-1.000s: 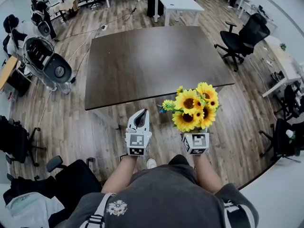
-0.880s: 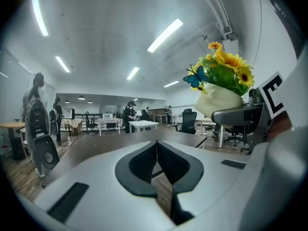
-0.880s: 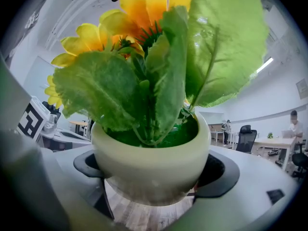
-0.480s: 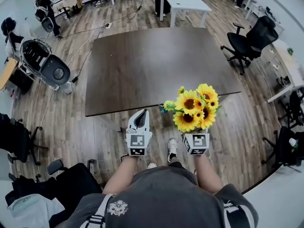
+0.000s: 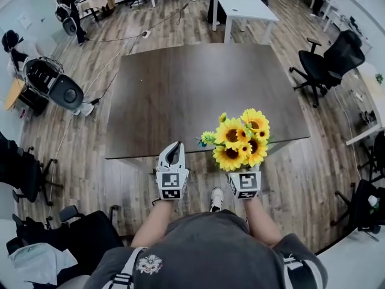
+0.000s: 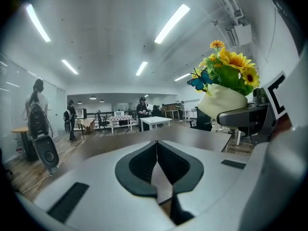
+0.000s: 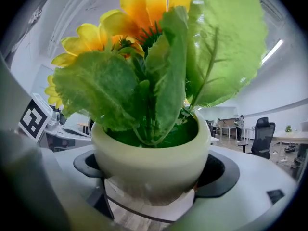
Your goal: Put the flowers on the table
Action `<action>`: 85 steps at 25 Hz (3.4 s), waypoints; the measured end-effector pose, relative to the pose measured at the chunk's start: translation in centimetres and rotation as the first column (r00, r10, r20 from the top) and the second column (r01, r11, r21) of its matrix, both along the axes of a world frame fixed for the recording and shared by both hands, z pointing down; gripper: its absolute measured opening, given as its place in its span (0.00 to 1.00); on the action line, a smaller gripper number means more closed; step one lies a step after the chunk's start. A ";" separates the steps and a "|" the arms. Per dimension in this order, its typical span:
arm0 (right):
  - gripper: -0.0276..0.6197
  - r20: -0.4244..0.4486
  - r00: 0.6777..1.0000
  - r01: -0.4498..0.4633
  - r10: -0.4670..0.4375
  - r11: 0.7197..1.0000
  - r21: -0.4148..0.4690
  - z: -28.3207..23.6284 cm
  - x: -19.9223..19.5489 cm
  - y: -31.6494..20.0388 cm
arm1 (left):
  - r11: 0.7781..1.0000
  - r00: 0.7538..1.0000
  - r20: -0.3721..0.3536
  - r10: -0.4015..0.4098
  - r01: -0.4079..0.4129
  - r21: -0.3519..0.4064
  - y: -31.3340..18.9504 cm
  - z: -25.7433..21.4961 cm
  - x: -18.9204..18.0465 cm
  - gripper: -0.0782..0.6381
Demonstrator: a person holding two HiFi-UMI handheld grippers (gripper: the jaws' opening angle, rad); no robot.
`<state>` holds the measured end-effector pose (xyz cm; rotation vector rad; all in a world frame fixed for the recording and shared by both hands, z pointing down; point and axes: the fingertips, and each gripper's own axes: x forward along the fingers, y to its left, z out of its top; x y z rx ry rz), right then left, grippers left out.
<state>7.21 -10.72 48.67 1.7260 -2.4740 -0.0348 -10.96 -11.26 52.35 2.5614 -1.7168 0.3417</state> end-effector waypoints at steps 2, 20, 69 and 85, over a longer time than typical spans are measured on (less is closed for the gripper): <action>0.92 -0.001 1.000 0.019 -0.019 1.000 0.001 0.1 0.5 -1.5 | 1.000 1.000 0.006 -0.008 0.008 0.006 -1.1 -0.1 0.7 0.12; 0.92 0.025 0.995 0.102 -0.100 0.992 -0.071 4.3 5.4 -10.0 | 0.994 0.994 0.031 -0.109 0.109 0.009 -7.6 -0.3 5.3 0.12; 0.92 -0.083 0.989 0.094 -0.125 0.946 -0.309 16.5 -0.2 -28.3 | 0.990 0.999 -0.031 -0.027 0.022 -0.143 -25.9 7.5 -2.1 0.12; 0.92 -0.085 0.976 0.137 -0.199 0.872 -0.470 23.7 0.2 -29.4 | 0.971 0.997 -0.009 -0.071 0.067 -0.230 -25.6 12.3 -1.0 0.12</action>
